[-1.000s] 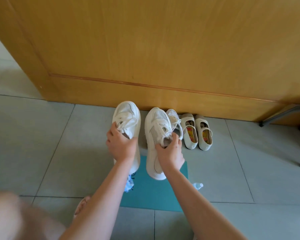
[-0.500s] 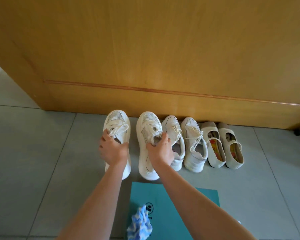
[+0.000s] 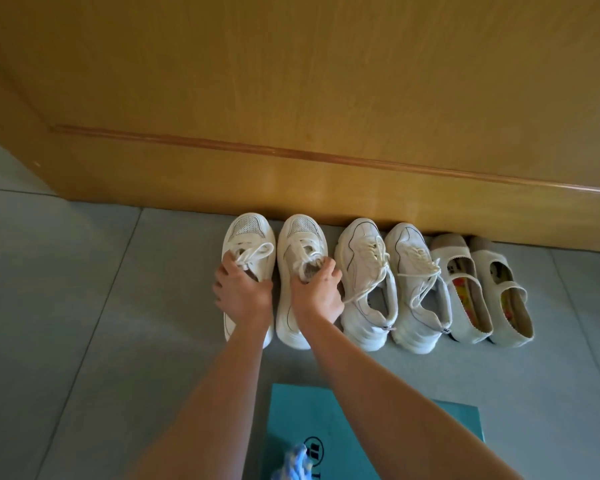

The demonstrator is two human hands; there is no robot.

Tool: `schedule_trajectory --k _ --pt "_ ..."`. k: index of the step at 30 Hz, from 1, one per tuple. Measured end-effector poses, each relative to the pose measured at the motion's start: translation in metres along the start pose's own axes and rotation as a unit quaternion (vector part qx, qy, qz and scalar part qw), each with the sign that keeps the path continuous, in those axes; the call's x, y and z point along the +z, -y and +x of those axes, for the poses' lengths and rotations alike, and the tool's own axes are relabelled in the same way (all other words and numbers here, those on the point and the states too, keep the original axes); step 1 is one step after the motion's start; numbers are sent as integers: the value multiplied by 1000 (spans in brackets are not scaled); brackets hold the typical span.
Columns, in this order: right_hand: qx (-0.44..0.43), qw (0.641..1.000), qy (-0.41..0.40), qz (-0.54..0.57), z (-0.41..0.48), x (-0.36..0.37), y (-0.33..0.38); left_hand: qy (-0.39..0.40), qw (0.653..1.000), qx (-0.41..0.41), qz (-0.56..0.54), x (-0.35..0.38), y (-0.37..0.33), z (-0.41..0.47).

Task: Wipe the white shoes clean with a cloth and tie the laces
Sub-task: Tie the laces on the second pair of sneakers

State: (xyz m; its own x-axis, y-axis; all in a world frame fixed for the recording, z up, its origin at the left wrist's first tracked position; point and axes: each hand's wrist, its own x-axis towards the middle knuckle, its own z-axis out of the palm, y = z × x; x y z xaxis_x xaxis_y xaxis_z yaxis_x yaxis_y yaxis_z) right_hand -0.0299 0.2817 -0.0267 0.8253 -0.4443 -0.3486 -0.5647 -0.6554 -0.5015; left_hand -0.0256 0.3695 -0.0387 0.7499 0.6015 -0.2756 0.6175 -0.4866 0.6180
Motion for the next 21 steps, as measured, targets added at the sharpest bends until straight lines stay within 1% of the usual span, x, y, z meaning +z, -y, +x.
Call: schedule_trajectory --k 7,21 --pt "-1 1000 -7 -14 12 5 -8 14 1000 4 -19 9 -8 5" --pt "-36 999 -8 -12 20 8 -17 33 999 21 7 15 -7 8"
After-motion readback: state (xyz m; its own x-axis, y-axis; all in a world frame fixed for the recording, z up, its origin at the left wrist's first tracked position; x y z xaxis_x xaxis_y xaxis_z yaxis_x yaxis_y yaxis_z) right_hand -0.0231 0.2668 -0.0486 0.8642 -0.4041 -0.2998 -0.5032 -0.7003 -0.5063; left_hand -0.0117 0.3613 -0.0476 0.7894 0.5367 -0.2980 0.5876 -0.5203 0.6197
